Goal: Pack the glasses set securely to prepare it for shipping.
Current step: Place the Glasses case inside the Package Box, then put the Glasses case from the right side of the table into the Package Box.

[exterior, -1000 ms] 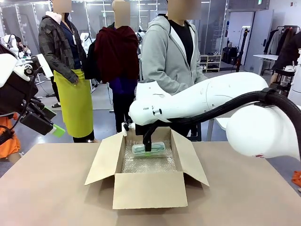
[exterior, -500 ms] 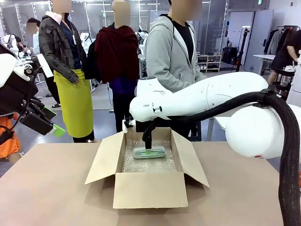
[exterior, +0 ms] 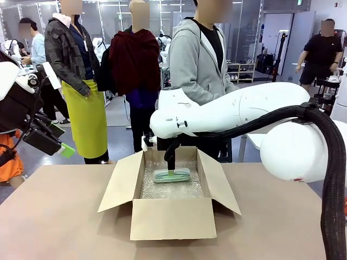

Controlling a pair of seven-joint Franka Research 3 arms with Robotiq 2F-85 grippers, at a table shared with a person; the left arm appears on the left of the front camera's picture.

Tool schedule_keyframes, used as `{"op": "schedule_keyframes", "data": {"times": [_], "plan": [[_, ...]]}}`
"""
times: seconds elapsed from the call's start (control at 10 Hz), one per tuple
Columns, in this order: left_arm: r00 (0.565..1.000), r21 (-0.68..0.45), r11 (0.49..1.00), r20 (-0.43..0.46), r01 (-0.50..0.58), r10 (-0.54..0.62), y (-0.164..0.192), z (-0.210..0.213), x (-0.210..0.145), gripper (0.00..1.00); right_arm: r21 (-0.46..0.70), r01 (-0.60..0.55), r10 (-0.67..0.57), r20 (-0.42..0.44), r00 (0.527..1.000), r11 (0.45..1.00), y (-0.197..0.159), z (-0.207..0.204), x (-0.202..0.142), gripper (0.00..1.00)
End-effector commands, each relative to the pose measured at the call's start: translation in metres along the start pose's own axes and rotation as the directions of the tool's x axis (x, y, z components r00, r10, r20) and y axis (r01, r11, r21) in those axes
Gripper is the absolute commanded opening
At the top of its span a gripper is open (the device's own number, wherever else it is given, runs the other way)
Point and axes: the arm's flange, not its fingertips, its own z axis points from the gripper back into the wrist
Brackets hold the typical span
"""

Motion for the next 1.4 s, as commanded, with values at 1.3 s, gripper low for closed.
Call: {"op": "schedule_keyframes", "data": {"times": [1.3], "plan": [[1.0, 0.001, 1.0, 0.001, 0.008, -0.008, 0.001, 0.001, -0.001, 1.0, -0.011, 0.096, -0.096, 0.002, 0.995, 0.995, 0.068, 0.08, -0.042, 1.0]]}}
